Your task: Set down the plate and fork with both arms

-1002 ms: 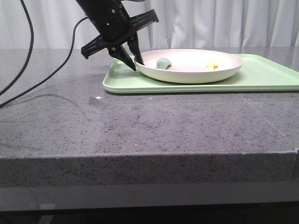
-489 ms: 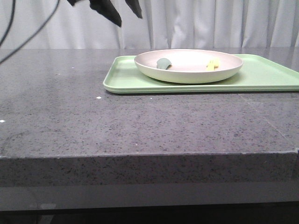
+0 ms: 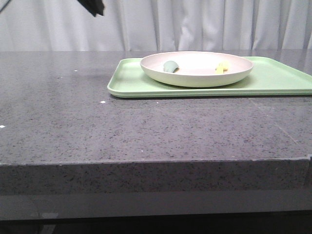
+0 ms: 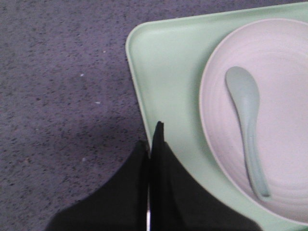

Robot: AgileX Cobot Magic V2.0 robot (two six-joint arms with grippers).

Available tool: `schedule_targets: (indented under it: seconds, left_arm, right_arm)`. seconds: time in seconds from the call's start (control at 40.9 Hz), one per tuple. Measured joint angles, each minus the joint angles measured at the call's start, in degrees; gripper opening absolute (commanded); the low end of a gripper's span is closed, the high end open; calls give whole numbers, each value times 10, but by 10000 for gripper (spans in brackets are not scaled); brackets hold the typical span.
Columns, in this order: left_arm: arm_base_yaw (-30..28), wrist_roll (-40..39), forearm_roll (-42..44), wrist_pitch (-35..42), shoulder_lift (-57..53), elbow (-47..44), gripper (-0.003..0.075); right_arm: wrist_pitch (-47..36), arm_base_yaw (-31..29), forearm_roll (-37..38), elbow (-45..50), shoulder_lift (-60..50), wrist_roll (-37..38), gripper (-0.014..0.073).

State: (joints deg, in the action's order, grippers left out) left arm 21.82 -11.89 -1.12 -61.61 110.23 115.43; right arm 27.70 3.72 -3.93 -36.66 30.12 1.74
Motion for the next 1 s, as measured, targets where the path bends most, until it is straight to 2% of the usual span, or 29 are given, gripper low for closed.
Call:
schedule_targets:
  seconds: [0.171, 0.538, 0.807, 1.002]
  left_arm:
    - [-44, 0, 2, 27, -81, -103, -18]
    - [-170, 7, 11, 183, -328, -469, -18]
    - [-177, 58, 11, 377, -547, -706, -18]
    - [-169, 68, 11, 445, -749, -828, -18]
  right_arm:
    - [0, 0, 0, 0, 0, 0, 654]
    - [1, 0, 0, 0, 0, 0, 654]
    - [1, 0, 0, 0, 0, 0, 654]
    - [0, 0, -10, 0, 9, 0, 654]
